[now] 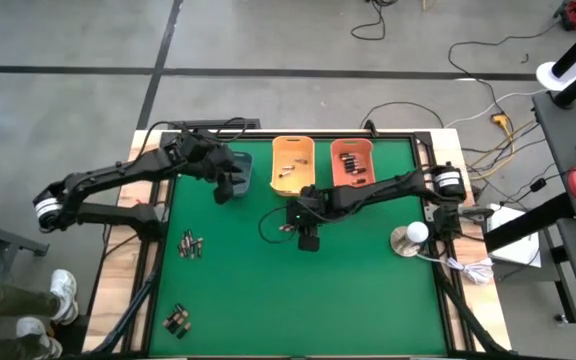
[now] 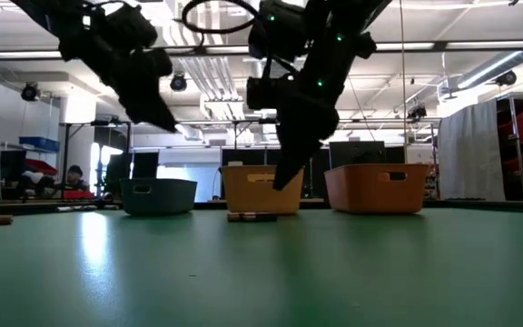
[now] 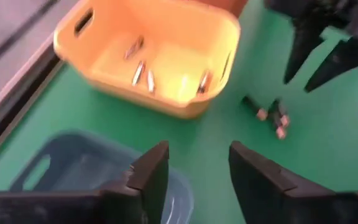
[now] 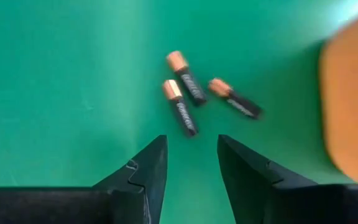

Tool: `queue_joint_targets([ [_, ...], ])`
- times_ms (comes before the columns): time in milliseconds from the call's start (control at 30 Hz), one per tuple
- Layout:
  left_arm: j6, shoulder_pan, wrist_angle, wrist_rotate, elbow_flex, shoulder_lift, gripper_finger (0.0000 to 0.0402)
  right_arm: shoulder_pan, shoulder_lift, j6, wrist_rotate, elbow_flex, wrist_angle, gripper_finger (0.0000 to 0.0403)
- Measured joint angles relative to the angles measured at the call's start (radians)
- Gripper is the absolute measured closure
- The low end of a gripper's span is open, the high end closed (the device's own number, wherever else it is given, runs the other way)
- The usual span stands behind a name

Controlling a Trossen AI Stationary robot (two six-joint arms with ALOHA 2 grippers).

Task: Sort batteries
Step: Put the gold battery into the blue bin

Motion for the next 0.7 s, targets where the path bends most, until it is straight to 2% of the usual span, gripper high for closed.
queue_joint_targets([
  [167, -0.016, 0.017, -0.006, -0.002, -0.063, 0.034, 0.0232, 0.002, 0.034, -0.004, -0.068, 0.005, 0.049, 0.0266],
  [400, -0.027, 0.016, 0.033, -0.005, -0.133, 0.068, 0.0231, -0.015, 0.056, 0.005, -0.065, 0.003, 0.046, 0.0257],
  [600, 0.006, 0.014, 0.034, -0.021, -0.148, 0.101, 0.0232, -0.018, 0.048, 0.020, -0.065, 0.003, 0.038, 0.0266],
  [700, 0.013, 0.000, 0.033, 0.002, -0.132, 0.102, 0.0232, -0.017, 0.023, 0.035, -0.065, 0.006, 0.005, 0.0272],
])
